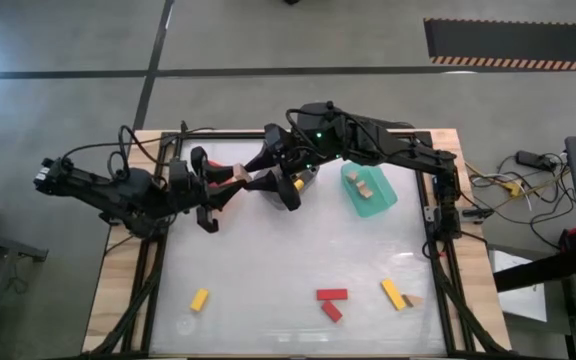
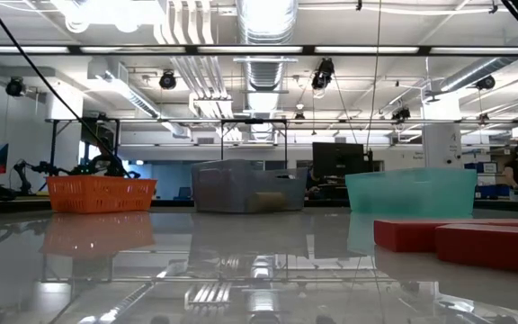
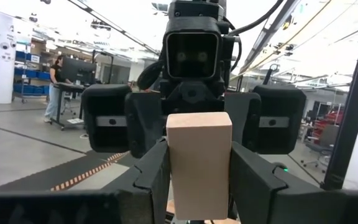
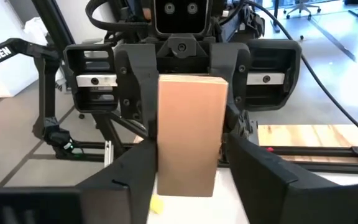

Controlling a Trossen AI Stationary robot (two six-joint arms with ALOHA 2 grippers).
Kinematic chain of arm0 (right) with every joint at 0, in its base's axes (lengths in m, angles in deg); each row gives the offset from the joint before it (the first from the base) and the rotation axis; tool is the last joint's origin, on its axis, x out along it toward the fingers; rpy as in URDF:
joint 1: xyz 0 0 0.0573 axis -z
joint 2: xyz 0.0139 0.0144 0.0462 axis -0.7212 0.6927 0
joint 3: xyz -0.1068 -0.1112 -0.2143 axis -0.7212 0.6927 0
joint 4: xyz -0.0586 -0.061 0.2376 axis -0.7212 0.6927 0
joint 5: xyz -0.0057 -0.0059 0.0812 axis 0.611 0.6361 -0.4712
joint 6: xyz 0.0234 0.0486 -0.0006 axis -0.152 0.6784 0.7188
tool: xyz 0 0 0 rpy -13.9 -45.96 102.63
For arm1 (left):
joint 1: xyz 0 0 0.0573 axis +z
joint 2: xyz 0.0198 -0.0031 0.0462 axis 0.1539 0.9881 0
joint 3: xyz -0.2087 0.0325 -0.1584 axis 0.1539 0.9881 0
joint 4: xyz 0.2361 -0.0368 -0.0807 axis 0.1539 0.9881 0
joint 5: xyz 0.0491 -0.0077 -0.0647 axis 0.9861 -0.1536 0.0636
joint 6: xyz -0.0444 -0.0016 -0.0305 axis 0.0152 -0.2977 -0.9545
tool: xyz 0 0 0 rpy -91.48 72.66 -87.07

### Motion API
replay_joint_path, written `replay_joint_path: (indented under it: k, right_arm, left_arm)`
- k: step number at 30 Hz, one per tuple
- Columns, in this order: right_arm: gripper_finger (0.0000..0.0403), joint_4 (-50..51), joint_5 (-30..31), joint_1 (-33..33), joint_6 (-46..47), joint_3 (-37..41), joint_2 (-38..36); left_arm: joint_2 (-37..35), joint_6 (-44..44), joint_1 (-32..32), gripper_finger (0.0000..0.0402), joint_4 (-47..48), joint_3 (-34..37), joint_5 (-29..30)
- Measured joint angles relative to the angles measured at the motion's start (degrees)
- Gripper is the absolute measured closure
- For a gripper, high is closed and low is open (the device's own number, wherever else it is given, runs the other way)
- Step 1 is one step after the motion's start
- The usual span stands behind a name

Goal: Sort & place blocks by color
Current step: Put the brown block into the blue bin

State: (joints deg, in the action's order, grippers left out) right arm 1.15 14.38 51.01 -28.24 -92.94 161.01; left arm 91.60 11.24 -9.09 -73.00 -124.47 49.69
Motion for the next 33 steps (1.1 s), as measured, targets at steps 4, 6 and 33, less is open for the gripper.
replay_joint_path:
  k: [4,6,33]
  right_arm:
    - [0.0279,0.2,-0.1,0.0,0.4,0.0,0.0]
    - [0.0284,0.1,-0.2,0.1,0.4,0.0,0.0]
    - [0.0284,24.1,1.6,4.5,3.3,-0.2,-0.2]
  left_arm:
    - [0.0,0.2,0.0,0.0287,0.0,0.0,0.4]
    - [0.0,0.2,0.0,0.0287,0.0,0.1,0.4]
    - [-5.0,-0.3,0.0,0.0221,2.1,0.6,2.2]
